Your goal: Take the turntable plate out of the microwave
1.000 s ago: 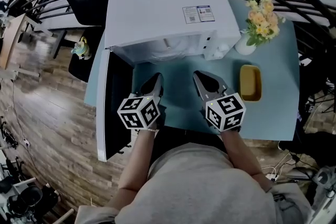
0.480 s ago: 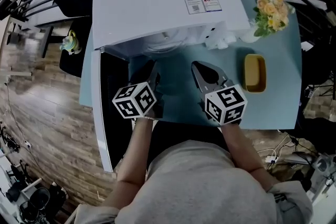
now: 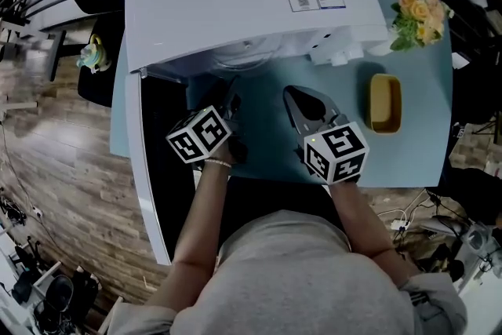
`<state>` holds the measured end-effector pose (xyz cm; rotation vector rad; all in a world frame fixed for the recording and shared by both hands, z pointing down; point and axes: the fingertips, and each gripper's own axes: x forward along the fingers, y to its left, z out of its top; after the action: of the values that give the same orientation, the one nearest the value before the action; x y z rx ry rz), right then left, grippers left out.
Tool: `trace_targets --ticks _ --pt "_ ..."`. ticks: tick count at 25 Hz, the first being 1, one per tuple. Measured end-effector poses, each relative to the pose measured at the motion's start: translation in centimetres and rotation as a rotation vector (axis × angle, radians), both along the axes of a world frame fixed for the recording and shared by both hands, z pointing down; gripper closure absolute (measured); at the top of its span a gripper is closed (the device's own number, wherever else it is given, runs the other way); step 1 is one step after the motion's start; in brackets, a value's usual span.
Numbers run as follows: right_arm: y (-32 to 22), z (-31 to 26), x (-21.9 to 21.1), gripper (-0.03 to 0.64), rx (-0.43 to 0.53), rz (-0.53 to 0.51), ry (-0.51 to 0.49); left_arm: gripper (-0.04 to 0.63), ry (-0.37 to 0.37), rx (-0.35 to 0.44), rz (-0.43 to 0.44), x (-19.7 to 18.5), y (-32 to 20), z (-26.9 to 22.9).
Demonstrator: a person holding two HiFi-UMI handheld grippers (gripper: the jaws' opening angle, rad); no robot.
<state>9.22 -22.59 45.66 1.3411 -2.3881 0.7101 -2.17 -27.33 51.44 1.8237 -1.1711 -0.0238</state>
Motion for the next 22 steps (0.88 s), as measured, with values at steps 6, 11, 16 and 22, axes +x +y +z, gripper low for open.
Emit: trace_targets --ticks 6,11,16,22 --pt "-0.3 0.7 0.0 0.603 -0.022 0.029 -0.021 0.394 0.039 -0.022 -0.044 -0.5 -1.2 1.0" --pt "-0.1 1.4 0.1 0.603 -0.040 0.030 -0.013 0.394 0.120 -0.044 -0.082 -0.6 -1.8 1.4" --pt "-0.2 1.6 0.3 0.603 -0.046 0.038 -0.014 0.441 0.234 -0.053 -0.103 -0.1 -2.5 1.3" --pt "-0.4 1.7 0.4 0.603 -0.048 0.048 -0.022 0.483 0.221 -0.046 -0.115 -0.3 -2.6 1.6"
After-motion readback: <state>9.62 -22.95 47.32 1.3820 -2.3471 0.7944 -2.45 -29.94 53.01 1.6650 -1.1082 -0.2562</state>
